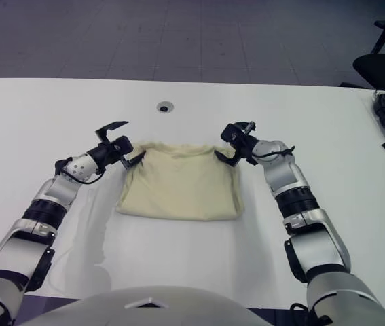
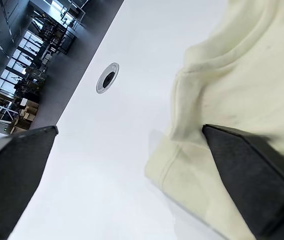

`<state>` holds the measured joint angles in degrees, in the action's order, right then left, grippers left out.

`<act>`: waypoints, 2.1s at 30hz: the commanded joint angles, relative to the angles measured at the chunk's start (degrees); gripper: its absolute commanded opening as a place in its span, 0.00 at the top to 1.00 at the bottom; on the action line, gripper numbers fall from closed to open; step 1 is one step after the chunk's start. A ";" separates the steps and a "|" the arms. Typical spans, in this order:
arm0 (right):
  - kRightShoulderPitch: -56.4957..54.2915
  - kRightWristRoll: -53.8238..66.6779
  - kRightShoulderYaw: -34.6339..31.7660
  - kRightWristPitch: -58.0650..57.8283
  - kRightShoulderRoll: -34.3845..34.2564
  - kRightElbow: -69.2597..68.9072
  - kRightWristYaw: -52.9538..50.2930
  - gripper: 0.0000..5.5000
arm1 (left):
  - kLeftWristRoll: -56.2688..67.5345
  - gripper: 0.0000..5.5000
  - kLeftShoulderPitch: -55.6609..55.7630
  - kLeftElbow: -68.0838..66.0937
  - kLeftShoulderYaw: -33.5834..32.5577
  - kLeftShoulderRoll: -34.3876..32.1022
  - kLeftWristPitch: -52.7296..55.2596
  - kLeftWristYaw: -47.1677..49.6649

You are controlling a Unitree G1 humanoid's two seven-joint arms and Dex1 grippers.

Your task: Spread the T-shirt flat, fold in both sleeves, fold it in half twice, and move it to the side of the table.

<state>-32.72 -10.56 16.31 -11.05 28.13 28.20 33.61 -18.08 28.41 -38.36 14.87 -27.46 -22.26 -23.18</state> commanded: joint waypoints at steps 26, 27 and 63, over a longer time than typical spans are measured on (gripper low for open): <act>5.83 -6.61 0.94 2.38 8.76 -5.55 4.30 0.02 | 32.85 0.02 -12.52 39.79 -20.48 5.80 20.23 -1.44; 5.60 -7.35 1.77 3.36 8.57 -4.31 4.42 0.02 | 32.73 0.02 -13.16 41.14 -20.51 5.96 20.83 -0.93; 29.05 27.21 -12.41 -24.51 29.28 -70.80 32.22 0.02 | 31.22 0.02 -15.52 45.72 -21.43 6.90 23.56 3.00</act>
<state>0.11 13.18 6.35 -34.04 57.98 -44.21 65.05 13.56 12.86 7.45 -6.47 -20.74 0.74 -20.05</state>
